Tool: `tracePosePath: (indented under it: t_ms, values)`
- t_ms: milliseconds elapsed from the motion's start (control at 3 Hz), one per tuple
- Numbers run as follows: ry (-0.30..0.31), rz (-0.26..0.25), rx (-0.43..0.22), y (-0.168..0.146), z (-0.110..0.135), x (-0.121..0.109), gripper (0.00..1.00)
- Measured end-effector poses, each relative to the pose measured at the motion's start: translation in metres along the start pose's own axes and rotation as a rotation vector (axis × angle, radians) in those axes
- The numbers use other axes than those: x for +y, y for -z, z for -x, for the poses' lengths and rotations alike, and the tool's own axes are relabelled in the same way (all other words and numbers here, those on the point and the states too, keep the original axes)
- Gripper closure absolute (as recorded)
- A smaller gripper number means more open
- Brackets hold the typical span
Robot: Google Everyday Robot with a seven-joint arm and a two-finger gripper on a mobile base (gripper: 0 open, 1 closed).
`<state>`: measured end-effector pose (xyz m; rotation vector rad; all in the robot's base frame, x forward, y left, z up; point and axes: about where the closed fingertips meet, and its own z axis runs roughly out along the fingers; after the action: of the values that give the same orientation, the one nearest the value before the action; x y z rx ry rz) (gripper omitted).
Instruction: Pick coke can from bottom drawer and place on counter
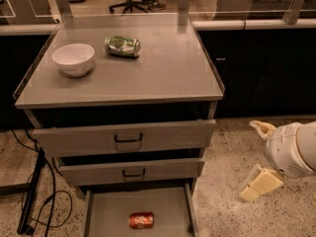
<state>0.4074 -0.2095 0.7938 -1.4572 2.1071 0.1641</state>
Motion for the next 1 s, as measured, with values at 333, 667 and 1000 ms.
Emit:
tracePosePath:
  t_ms: [333, 667, 1000]
  values:
    - [0.0, 0.0, 0.0, 0.0, 0.0, 0.0, 0.0]
    - [-0.007, 0.041, -0.005, -0.018, -0.003, 0.016, 0.0]
    - [-0.024, 0.119, -0.027, -0.06, -0.002, 0.048, 0.0]
